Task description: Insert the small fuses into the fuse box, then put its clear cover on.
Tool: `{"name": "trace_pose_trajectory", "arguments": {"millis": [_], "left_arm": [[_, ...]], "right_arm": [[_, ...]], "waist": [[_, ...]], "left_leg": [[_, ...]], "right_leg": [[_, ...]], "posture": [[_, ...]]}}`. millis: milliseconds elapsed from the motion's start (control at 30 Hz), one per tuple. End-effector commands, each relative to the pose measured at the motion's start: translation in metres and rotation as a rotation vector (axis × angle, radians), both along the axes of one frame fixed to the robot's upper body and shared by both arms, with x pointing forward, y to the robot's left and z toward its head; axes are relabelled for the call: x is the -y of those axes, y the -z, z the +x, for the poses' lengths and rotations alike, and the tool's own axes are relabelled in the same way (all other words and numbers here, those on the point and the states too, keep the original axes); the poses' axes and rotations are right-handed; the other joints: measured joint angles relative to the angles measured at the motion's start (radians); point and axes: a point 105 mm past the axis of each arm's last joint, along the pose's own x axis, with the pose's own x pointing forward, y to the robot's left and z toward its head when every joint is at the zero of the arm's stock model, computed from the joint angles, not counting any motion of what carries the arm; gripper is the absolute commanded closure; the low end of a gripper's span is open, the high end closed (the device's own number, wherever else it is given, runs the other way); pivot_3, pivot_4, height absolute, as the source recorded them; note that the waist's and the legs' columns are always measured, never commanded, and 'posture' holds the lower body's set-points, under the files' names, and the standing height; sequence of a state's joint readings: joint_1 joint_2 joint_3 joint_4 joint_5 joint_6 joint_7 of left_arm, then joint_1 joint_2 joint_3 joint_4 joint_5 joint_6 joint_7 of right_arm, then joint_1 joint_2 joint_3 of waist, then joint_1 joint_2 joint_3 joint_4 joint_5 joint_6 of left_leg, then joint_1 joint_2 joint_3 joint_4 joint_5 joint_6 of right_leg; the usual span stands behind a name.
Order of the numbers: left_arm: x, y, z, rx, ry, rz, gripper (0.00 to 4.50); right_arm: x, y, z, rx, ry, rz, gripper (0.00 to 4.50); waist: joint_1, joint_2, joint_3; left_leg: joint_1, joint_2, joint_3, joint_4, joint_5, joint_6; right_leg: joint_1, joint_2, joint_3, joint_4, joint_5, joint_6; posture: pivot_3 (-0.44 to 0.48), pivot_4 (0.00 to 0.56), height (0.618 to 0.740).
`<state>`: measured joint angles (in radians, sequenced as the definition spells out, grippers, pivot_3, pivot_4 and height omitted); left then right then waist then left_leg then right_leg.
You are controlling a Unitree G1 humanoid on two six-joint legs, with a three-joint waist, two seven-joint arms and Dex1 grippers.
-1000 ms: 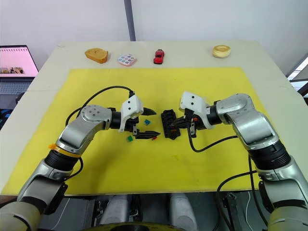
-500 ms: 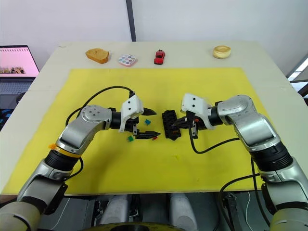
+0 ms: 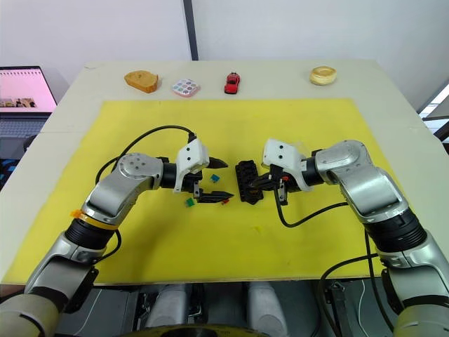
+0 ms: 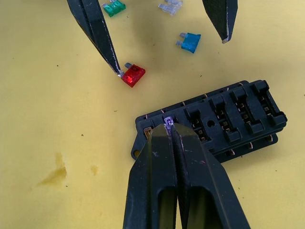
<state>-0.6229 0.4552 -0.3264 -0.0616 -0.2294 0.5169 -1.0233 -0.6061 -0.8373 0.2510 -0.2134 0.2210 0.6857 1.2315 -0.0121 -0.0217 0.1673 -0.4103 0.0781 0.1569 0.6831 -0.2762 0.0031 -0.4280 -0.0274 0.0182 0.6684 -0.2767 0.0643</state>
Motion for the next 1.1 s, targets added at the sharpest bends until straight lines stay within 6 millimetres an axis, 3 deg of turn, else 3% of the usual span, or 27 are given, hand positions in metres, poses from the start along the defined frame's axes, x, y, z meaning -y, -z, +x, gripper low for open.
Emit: {"name": "trace_pose_trajectory", "arguments": {"millis": [33,433,667,833,1000,1100], "left_arm": [[0.000,-0.011,-0.001,0.045,0.013,-0.019,0.00],[0.000,-0.012,0.000,0.046,0.013,-0.019,0.00],[0.000,-0.012,-0.001,0.045,0.014,-0.018,0.00],[0.001,-0.012,-0.001,0.046,0.017,-0.019,0.00],[0.001,-0.012,0.000,0.048,0.016,-0.019,0.00],[0.001,-0.012,0.000,0.050,0.017,-0.018,0.00]], "right_arm": [[0.004,0.008,0.002,-0.009,0.024,-0.035,4.45],[0.006,0.014,0.008,-0.011,0.032,-0.054,4.45],[-0.012,-0.039,0.005,0.039,-0.013,0.153,4.45],[-0.013,-0.055,0.005,0.077,-0.020,0.192,4.45],[-0.008,-0.052,0.006,0.150,-0.037,0.165,4.45],[-0.003,-0.035,0.003,0.156,-0.067,0.091,4.45]], "waist": [[0.000,0.000,0.000],[0.000,0.000,0.000],[-0.001,0.000,0.000],[0.000,0.000,0.000],[0.000,0.000,0.000],[0.000,0.000,0.000]], "left_leg": [[0.000,0.000,0.000,0.000,0.000,0.000],[0.000,0.000,0.000,0.000,0.000,0.000],[0.000,0.000,0.000,0.000,0.000,0.000],[0.000,0.000,0.000,0.000,0.000,0.000],[0.000,0.000,0.000,0.000,0.000,0.000],[0.000,0.000,0.000,0.000,0.000,0.000]], "right_leg": [[0.000,0.000,0.000,0.000,0.000,0.000],[0.000,0.000,0.000,0.000,0.000,0.000],[0.000,0.000,0.000,0.000,0.000,0.000],[-0.001,0.000,0.000,0.000,0.000,0.000],[-0.001,0.000,0.000,0.000,0.000,0.000],[-0.001,0.000,0.000,0.000,0.000,0.000]], "posture": [[0.000,0.150,0.740],[0.000,0.150,0.740],[0.000,0.150,0.740],[0.000,0.150,0.740],[0.000,0.150,0.740],[0.000,0.150,0.740]]}}
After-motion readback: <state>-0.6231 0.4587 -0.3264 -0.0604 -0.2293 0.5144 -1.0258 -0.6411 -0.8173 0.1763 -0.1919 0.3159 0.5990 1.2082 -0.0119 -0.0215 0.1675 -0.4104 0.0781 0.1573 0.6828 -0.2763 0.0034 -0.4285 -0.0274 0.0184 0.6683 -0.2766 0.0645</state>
